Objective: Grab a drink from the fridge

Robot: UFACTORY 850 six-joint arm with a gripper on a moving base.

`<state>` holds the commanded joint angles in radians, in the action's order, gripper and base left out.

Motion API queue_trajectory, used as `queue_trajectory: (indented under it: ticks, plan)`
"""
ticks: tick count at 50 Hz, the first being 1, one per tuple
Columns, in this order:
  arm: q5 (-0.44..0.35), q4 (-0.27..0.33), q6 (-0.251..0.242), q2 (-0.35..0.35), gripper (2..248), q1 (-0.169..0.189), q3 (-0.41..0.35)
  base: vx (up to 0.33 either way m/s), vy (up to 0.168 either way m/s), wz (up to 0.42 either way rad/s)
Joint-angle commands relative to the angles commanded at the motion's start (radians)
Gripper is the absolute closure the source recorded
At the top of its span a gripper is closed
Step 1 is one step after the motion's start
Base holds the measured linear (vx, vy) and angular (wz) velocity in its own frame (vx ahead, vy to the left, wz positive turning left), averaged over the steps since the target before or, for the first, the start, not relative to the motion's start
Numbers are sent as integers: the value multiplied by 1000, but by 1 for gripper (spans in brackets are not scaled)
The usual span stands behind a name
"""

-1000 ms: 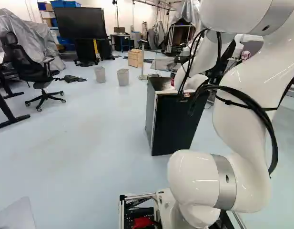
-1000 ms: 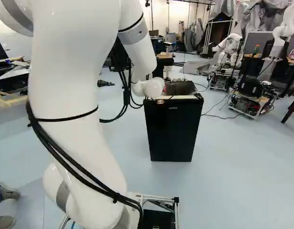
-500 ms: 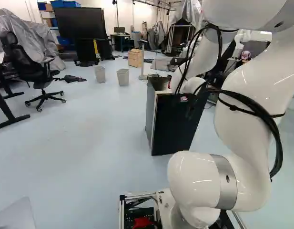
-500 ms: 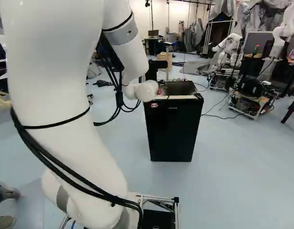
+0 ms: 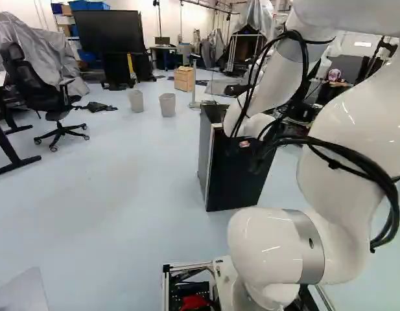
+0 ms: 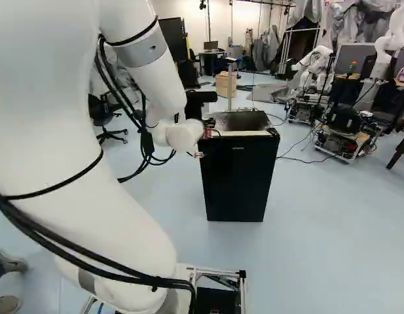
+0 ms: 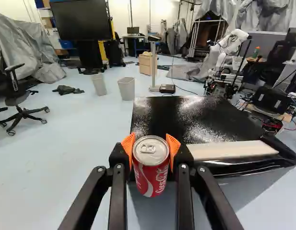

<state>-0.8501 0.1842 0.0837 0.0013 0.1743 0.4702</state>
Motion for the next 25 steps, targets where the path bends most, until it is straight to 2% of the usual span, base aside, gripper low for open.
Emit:
queue_trajectory:
  ticks: [25]
  plan:
    - [-12, -94, -43, 142, 153, -89, -196, 0, 0, 0]
